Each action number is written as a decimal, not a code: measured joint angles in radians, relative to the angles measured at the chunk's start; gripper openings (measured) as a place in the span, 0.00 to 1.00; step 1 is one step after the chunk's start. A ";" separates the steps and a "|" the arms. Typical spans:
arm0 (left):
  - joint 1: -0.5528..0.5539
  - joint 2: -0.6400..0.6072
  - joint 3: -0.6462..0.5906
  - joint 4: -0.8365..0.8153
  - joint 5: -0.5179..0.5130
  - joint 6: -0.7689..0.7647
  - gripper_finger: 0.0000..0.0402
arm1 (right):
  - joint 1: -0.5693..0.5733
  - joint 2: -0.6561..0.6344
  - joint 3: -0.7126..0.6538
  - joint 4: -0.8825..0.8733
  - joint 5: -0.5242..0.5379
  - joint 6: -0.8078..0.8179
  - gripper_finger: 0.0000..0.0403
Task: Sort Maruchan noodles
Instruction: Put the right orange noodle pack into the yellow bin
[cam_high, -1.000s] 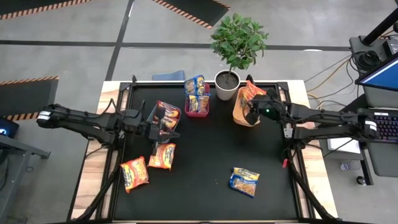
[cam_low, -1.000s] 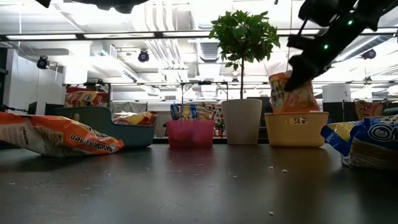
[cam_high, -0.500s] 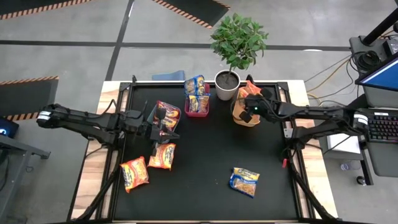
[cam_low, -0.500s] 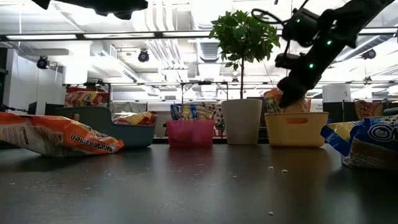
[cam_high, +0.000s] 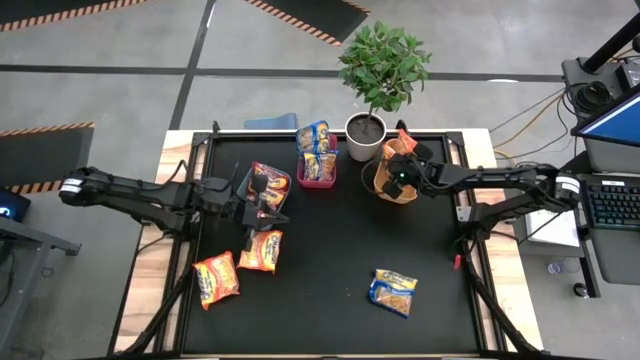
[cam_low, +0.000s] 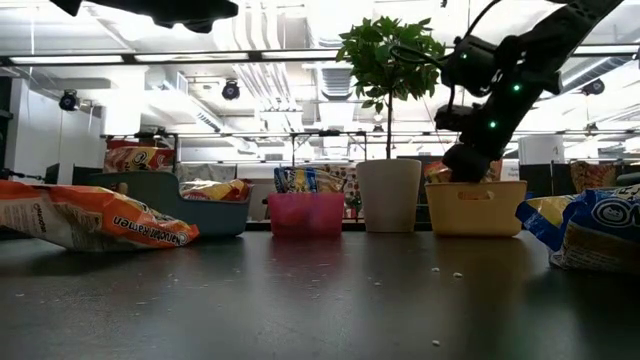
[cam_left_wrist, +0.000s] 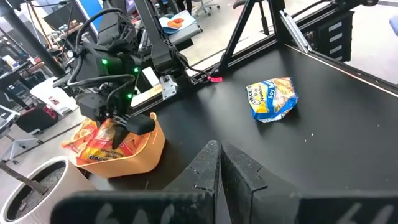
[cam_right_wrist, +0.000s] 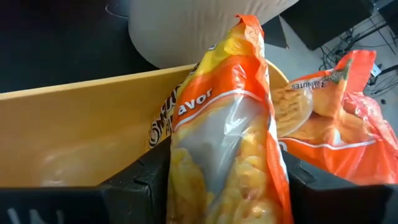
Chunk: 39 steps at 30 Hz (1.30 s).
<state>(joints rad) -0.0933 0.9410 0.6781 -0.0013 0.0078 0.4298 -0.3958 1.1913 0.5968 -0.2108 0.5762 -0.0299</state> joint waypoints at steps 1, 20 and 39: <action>0.000 0.003 0.000 0.000 0.000 0.002 0.00 | 0.000 -0.002 0.000 0.000 0.000 0.000 0.44; 0.000 0.021 0.000 0.005 0.000 0.003 0.00 | -0.018 -0.019 0.003 0.004 0.035 -0.016 0.56; 0.000 0.021 0.000 0.004 -0.001 -0.077 0.00 | 0.006 -0.231 0.003 0.007 0.101 0.008 0.57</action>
<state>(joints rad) -0.0933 0.9615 0.6781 0.0028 0.0071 0.3532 -0.3898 0.9607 0.5999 -0.2035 0.6769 -0.0219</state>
